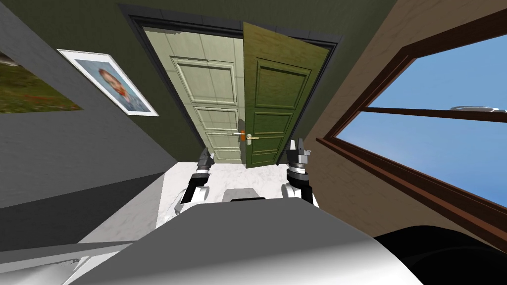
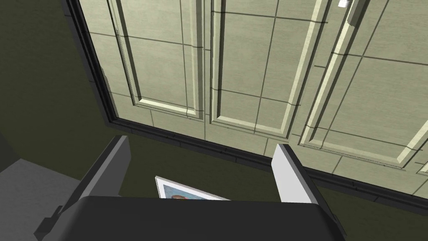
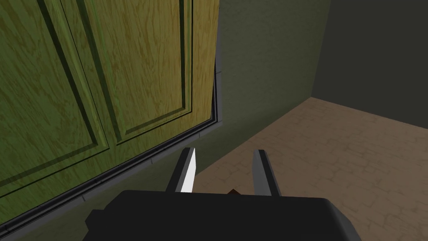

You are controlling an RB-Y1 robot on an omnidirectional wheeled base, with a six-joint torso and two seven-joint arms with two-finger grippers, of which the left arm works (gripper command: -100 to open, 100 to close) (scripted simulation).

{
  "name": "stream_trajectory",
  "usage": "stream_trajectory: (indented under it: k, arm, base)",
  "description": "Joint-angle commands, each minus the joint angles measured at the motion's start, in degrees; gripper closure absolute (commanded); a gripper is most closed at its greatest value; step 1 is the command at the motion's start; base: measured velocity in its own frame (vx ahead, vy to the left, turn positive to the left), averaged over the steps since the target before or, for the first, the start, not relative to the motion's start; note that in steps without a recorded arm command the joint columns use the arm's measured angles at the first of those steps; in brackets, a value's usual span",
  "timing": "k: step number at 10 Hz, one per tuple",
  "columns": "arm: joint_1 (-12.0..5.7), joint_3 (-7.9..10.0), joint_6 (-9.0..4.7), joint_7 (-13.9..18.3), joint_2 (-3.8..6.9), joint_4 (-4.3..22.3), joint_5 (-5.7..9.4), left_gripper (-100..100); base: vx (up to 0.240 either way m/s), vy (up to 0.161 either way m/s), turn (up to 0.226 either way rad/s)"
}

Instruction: Pull the door open

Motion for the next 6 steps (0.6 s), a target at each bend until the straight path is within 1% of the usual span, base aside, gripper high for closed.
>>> stream_trajectory:
  k: [1,6]
  arm:
    - [-1.05,0.35,0.22,0.46,0.78,2.23,0.31,-100]
    - [-3.53,1.08,0.87,1.50,2.76,8.14,1.07,-100]
  base:
    - [0.102,-0.019,-0.051]
    - [0.102,-0.020,-0.053]
